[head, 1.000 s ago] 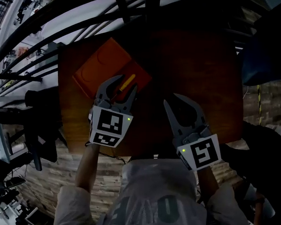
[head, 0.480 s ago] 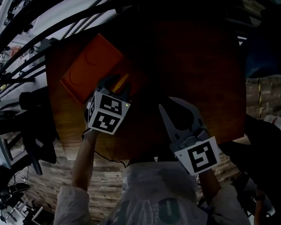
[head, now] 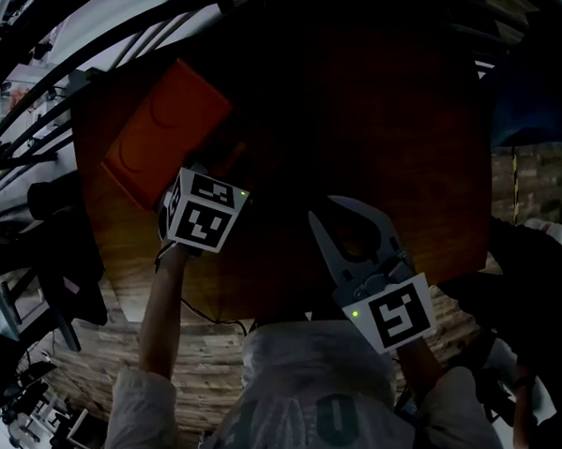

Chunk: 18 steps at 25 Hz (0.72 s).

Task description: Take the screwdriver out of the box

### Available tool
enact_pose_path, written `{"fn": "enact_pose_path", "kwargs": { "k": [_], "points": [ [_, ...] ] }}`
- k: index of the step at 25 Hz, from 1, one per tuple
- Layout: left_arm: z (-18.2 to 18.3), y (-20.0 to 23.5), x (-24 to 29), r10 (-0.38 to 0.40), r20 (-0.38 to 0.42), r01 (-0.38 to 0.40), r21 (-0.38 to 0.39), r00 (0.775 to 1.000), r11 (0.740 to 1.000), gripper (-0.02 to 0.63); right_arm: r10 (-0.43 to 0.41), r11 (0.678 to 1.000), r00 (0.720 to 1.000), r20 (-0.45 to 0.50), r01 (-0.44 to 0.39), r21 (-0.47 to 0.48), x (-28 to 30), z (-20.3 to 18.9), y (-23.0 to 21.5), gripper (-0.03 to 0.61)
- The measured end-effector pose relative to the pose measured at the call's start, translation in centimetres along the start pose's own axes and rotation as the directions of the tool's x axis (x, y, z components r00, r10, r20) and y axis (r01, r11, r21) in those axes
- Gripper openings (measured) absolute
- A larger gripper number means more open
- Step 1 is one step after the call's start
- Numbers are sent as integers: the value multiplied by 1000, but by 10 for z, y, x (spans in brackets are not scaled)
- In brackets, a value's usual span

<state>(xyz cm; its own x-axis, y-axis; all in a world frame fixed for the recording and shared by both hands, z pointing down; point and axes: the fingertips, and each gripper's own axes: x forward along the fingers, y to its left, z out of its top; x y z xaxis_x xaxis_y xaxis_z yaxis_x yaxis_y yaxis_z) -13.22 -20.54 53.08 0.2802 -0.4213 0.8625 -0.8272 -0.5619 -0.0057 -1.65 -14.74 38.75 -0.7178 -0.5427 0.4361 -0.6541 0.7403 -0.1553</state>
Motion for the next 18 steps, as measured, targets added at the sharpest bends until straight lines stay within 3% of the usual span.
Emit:
{"fn": "enact_pose_path", "kwargs": {
  "k": [8, 18],
  "points": [
    [-26, 6, 32, -10, -83, 10, -1, 996, 1000, 132, 25, 1000, 1000, -12, -24, 8, 21, -20, -3, 64],
    [-23, 6, 32, -9, -117, 11, 11, 993, 1000, 86, 38, 999, 999, -18, -38, 14, 21, -20, -1, 64]
  ]
}}
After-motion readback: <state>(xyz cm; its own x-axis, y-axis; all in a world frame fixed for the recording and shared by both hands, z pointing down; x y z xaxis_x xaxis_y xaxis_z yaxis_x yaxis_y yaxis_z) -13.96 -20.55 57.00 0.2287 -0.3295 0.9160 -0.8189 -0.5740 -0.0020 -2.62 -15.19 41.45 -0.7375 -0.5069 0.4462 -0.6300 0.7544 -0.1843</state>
